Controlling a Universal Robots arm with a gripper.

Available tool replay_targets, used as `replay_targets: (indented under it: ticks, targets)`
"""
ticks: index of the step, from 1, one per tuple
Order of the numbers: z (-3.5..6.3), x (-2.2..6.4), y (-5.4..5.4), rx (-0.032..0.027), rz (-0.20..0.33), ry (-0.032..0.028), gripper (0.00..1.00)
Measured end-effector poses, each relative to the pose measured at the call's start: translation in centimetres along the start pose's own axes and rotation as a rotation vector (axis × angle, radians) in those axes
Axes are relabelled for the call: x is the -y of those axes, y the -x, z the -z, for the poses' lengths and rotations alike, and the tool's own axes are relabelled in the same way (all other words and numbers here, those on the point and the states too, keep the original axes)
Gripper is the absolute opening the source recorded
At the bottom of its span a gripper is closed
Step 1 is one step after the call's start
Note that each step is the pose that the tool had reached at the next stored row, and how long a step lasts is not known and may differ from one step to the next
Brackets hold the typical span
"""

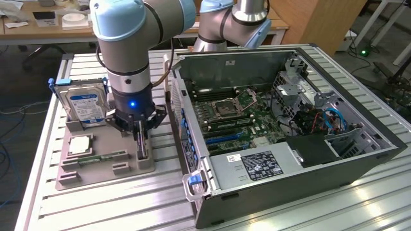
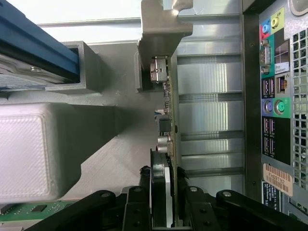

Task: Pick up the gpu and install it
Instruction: 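Pick up the gpu and move the gpu toward the slot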

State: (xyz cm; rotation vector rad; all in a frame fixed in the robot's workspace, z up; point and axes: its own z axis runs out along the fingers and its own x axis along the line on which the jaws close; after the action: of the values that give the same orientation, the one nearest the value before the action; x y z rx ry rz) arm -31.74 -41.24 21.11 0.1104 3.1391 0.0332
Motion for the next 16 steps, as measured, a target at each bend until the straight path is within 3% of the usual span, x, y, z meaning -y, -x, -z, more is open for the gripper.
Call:
replay_targets:
  ticks: [16]
  targets:
    - [0.0, 0.0, 0.02, 0.0, 0.0, 0.0, 0.28]
